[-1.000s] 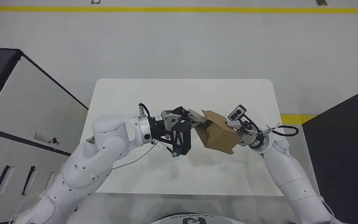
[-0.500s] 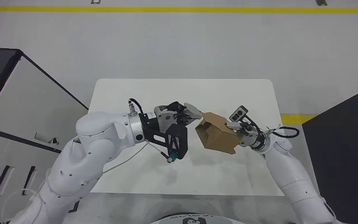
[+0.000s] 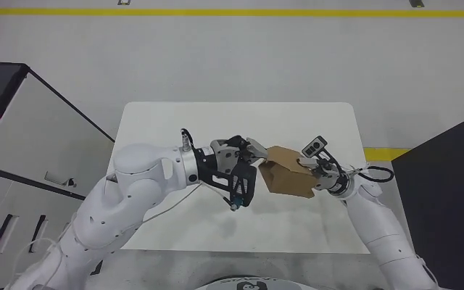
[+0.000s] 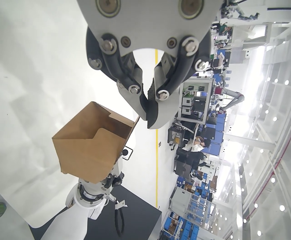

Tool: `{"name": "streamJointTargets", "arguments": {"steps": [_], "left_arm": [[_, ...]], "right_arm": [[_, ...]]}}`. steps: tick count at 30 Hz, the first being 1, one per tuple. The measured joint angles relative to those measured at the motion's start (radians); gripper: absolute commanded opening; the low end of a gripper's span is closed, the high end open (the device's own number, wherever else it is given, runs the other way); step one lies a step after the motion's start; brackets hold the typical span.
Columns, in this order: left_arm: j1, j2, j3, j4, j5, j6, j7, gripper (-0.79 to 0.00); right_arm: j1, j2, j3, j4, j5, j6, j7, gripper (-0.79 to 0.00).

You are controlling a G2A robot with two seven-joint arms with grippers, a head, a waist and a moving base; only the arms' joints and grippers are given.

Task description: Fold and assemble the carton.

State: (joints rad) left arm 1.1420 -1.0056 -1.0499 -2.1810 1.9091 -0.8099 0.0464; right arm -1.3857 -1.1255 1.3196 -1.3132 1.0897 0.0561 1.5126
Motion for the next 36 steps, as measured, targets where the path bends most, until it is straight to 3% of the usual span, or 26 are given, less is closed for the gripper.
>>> {"name": "streamJointTargets", "arguments": {"steps": [36], "left_arm": [[0.015,0.006,0.018,-0.008,0.017,-0.025,0.037,-0.785]], "right_arm": [[-0.007,-0.003,0.011,-0.015,0.060,-0.036,0.023,-0.785]]}}
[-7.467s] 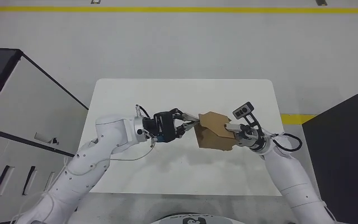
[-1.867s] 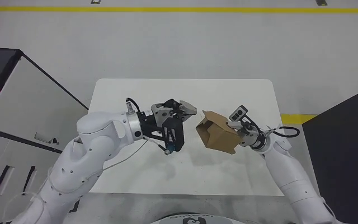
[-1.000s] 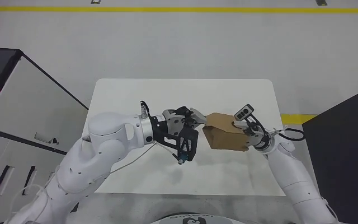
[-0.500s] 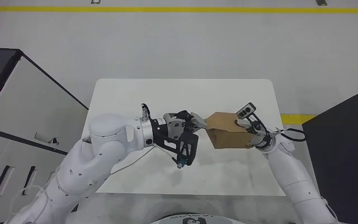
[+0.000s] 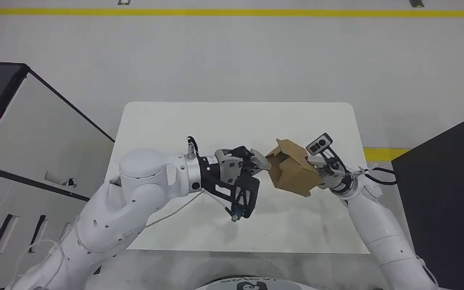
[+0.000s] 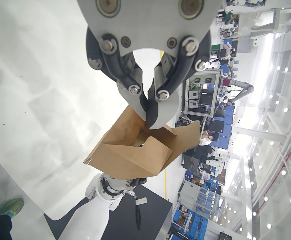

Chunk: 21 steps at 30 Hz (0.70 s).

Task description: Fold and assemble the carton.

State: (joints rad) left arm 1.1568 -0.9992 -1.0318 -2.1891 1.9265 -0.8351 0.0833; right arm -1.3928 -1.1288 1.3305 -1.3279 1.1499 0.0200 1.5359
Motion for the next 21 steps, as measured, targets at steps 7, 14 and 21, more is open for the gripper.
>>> {"name": "streamJointTargets", "arguments": {"steps": [7,14,21], "left_arm": [[0.000,0.006,-0.054,-0.027,-0.002,0.015,-0.011,-0.785],[-0.010,0.007,-0.053,-0.038,0.005,0.009,0.000,-0.785],[-0.031,0.005,-0.024,-0.026,0.020,-0.013,0.006,-0.785]], "right_arm": [[-0.001,0.004,0.007,0.002,-0.064,-0.018,-0.030,-0.785],[-0.006,0.007,0.006,-0.008,-0.124,-0.031,-0.056,-0.785],[-0.012,0.010,0.008,-0.023,-0.165,-0.045,-0.075,-0.785]]}}
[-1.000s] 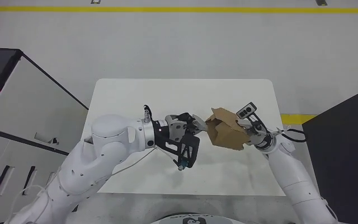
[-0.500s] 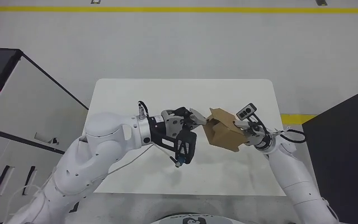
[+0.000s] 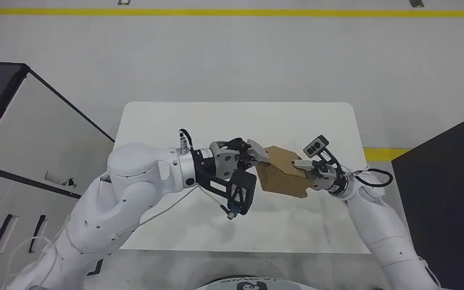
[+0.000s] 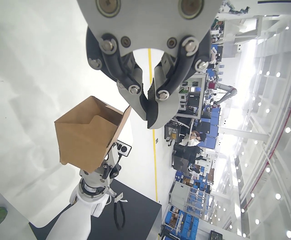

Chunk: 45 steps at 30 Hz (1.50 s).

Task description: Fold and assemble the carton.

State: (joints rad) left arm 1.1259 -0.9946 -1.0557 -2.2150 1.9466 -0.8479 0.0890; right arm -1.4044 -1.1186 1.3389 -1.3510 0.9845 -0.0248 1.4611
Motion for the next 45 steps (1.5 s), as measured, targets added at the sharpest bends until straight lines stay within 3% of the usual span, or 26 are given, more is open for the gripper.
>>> {"name": "streamJointTargets", "arguments": {"steps": [45], "left_arm": [[-0.050,-0.017,0.075,0.085,-0.048,0.025,0.001,-0.785]], "right_arm": [[0.034,-0.013,-0.006,0.041,0.122,0.010,0.072,-0.785]]}}
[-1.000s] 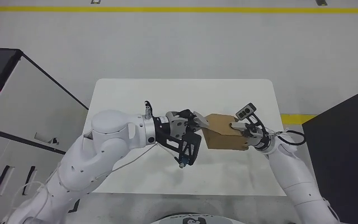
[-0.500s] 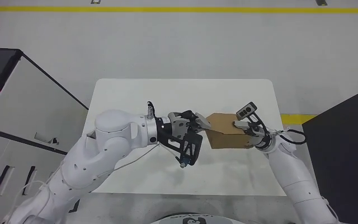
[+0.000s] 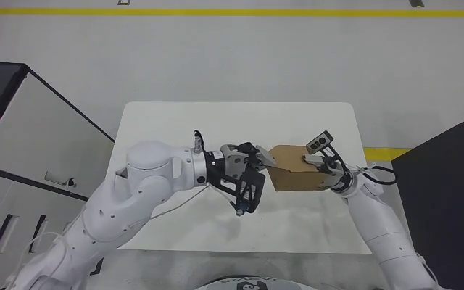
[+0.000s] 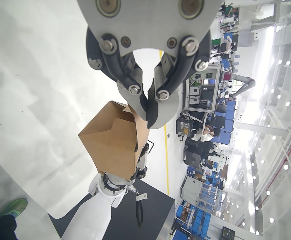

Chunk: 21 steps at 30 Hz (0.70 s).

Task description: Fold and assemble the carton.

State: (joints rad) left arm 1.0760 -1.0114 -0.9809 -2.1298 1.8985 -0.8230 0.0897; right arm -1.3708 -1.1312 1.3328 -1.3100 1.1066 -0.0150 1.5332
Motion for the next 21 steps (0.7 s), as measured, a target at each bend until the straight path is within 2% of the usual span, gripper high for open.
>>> {"name": "streamJointTargets", "arguments": {"steps": [7,10,14,21], "left_arm": [[0.055,0.012,-0.121,-0.004,-0.078,0.061,0.005,-0.785],[0.087,0.016,-0.138,-0.007,-0.090,0.058,0.014,-0.785],[0.092,0.015,-0.104,-0.024,-0.075,0.038,0.027,-0.785],[0.046,-0.001,-0.008,-0.022,-0.037,0.048,0.011,-0.785]], "right_arm": [[0.001,-0.004,-0.002,0.027,0.038,0.016,0.003,-0.785],[0.003,-0.007,-0.010,0.030,0.083,0.040,0.003,-0.785],[0.005,-0.007,-0.021,0.030,0.107,0.059,0.003,-0.785],[0.005,-0.003,-0.040,0.017,0.127,0.082,0.003,-0.785]]}}
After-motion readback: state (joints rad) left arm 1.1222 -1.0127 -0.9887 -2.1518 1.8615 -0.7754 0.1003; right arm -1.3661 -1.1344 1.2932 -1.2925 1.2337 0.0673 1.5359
